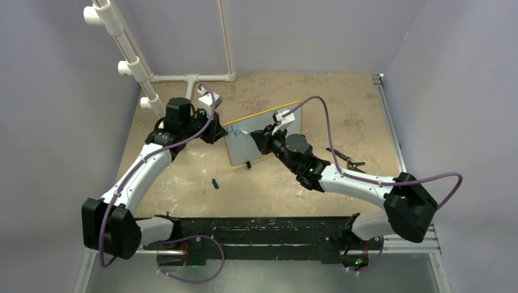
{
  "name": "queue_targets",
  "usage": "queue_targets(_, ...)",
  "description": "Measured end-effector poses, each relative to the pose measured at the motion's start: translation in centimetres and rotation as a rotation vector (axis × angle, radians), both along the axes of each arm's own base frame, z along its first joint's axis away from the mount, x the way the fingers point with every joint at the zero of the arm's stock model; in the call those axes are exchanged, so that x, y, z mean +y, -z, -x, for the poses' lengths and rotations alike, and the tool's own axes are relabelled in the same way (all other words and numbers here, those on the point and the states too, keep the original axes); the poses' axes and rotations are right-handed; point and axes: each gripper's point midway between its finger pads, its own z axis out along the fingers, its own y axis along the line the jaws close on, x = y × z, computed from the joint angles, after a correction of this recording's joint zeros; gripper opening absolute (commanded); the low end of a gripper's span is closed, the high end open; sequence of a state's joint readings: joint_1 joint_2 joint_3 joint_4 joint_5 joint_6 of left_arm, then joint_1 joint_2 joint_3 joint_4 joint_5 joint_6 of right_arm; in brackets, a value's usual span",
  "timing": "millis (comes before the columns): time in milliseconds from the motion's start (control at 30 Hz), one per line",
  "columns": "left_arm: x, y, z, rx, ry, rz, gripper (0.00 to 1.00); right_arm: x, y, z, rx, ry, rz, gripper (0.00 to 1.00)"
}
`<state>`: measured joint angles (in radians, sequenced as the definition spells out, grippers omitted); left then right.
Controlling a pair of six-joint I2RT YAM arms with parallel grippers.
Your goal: Write a sentence on the whiteboard
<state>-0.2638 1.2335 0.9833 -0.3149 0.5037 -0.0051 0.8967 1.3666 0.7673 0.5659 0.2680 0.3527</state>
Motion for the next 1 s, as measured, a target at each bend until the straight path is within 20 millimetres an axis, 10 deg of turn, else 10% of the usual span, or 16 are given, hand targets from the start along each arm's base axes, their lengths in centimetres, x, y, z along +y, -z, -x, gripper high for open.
queue_targets(633, 0.0, 0.0, 0.0, 0.001, 0.002, 0.001, 0.0, 1.0, -0.2, 0.4, -0.014, -0.055, -0.011, 0.0)
queue_targets(1000, 0.0, 0.0, 0.0, 0.001, 0.001, 0.0, 0.0, -0.6, -3.9, 0.9, -0.079, -0.021, -0.071, 0.0)
